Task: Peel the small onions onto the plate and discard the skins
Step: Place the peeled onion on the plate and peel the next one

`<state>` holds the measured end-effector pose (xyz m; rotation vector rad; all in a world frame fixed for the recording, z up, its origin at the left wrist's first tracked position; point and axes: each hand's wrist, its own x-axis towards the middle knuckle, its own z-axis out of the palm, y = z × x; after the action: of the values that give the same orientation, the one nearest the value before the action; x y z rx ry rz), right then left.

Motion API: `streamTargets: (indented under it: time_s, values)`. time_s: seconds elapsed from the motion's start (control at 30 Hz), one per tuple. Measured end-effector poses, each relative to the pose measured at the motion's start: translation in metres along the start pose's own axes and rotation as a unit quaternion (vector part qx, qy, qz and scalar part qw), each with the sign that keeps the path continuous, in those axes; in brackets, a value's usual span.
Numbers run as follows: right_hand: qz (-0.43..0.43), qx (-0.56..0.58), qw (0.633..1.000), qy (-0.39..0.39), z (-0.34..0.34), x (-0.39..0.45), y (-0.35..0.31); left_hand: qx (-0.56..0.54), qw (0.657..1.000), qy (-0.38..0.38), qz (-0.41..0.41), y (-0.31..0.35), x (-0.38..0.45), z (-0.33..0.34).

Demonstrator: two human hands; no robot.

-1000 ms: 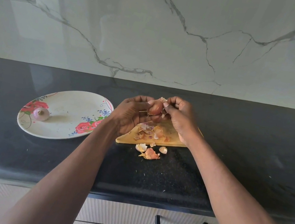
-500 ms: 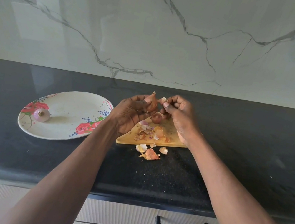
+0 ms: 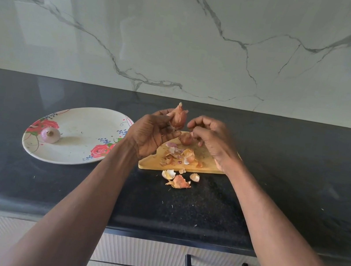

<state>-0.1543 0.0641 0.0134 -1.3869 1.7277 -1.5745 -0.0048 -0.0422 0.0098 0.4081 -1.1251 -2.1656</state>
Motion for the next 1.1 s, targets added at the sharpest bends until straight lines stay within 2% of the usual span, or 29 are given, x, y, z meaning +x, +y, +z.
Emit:
streamTargets:
  time_s: [0.07,0.13,0.2,0.3,0.6,0.77,0.87,1.1]
  values:
    - [-0.022,-0.042,0.998,0.047,0.0,0.002,0.003,-0.003,1.0,-0.013,-0.011,0.001,-0.001,0.0]
    - [-0.049,-0.02,0.995,0.079,-0.001,0.004,0.005,0.004,1.0,-0.024,-0.018,0.001,-0.002,0.0]
    - [-0.065,0.008,0.996,0.067,0.0,0.004,0.006,0.021,0.999,-0.026,-0.022,-0.001,-0.001,0.001]
    - [-0.082,-0.008,0.996,0.045,0.003,0.004,0.006,0.041,0.998,-0.023,-0.029,-0.003,0.0,0.001]
    - [-0.105,-0.041,0.99,0.087,0.004,0.006,0.009,0.074,0.996,-0.028,-0.035,-0.006,0.001,0.002]
    - [-0.106,-0.122,0.982,0.099,0.009,0.004,0.007,0.088,0.995,-0.015,-0.043,-0.007,0.002,0.001]
    - [-0.1,-0.133,0.982,0.093,0.011,0.003,0.006,0.097,0.994,0.0,-0.048,-0.006,0.0,0.003]
    - [-0.085,-0.128,0.987,0.039,0.013,0.0,0.004,0.036,0.998,0.04,-0.023,-0.005,0.002,0.002]
